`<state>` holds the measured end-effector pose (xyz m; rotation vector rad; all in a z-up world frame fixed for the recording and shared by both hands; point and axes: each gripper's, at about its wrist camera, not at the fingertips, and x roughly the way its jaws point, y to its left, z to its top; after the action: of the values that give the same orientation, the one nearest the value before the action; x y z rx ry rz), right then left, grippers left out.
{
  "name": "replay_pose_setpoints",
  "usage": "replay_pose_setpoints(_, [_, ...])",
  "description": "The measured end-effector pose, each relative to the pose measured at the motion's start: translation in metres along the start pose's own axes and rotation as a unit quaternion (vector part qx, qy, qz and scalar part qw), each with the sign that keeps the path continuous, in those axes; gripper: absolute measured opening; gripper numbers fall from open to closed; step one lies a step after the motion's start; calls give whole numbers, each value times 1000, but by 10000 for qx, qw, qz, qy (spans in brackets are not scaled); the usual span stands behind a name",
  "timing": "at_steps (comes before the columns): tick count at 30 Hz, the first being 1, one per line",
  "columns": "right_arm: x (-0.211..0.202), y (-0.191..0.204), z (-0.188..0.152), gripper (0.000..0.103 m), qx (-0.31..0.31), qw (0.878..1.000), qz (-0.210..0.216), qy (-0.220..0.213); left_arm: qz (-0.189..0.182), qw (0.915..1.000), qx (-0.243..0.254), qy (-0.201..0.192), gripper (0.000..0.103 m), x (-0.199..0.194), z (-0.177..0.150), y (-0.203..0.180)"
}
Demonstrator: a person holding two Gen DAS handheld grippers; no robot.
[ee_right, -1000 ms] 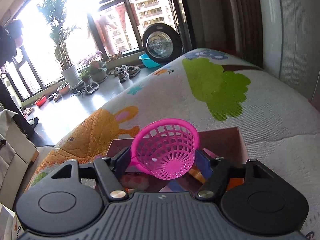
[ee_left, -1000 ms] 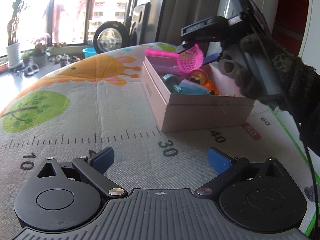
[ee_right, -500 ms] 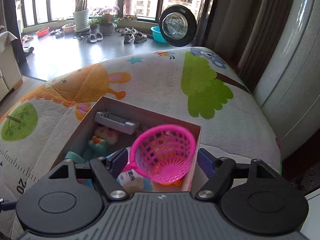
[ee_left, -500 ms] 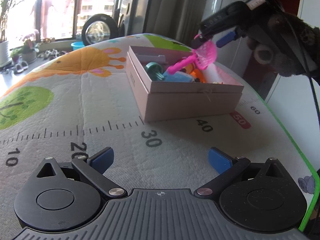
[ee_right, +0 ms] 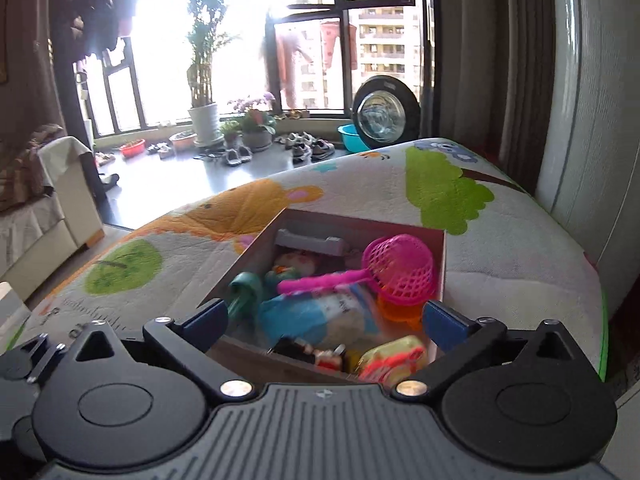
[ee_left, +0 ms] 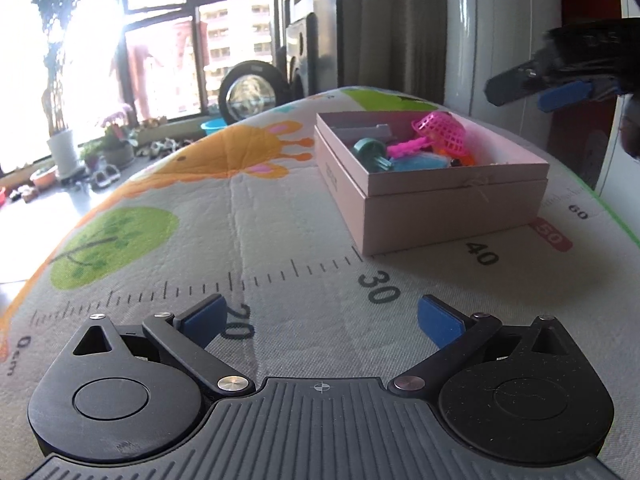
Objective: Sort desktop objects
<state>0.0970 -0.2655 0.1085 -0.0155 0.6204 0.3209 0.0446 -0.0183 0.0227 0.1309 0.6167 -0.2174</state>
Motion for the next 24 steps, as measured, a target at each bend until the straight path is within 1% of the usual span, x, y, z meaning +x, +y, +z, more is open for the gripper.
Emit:
replay_pose_setpoints(2, [-8,9,-26,103,86,9998,116,145,51,9999,19,108,103,3,-1,-4])
replay_pose_setpoints(3, [-8,13,-38,103,129,9996,105,223,79,9998,-14,163,103,4,-2,-6])
replay_pose_setpoints(6, [4,25,-74,103,111,9982,-45,580,256,9993,-102,270,103,7,-5,-9])
replay_pose_setpoints(8, [16,26,-91,103,239,9970,-162,725,438,9980,-228,381,103,11,-4,-9])
replay_pose_setpoints(10, [28,24,-100,103,400,9947,-288,902,580,9968,-367,406,103,13,-2,-7])
replay_pose_setpoints(11, [30,25,-102,103,333,9954,-390,807,626,9965,-393,394,103,15,-2,-7])
replay_pose_setpoints(13, [32,29,-103,103,59,9949,-752,671,657,9964,-336,412,103,18,-1,-10])
replay_pose_setpoints(15, [37,29,-103,103,-64,9933,-950,659,676,9966,-278,386,103,21,0,-15])
replay_pose_setpoints(16, [40,27,-104,103,-38,9930,-971,677,704,9966,-233,362,103,22,1,-17])
replay_pose_setpoints(18, [42,17,-103,103,216,9940,-812,698,733,9965,-228,319,103,25,1,-18])
replay_pose_setpoints(22, [42,16,-106,103,213,9944,-851,583,517,9952,-735,382,103,28,-1,-5])
replay_pose_setpoints(24, [40,19,-110,103,239,9943,-923,474,554,9953,-692,387,103,28,-2,-8])
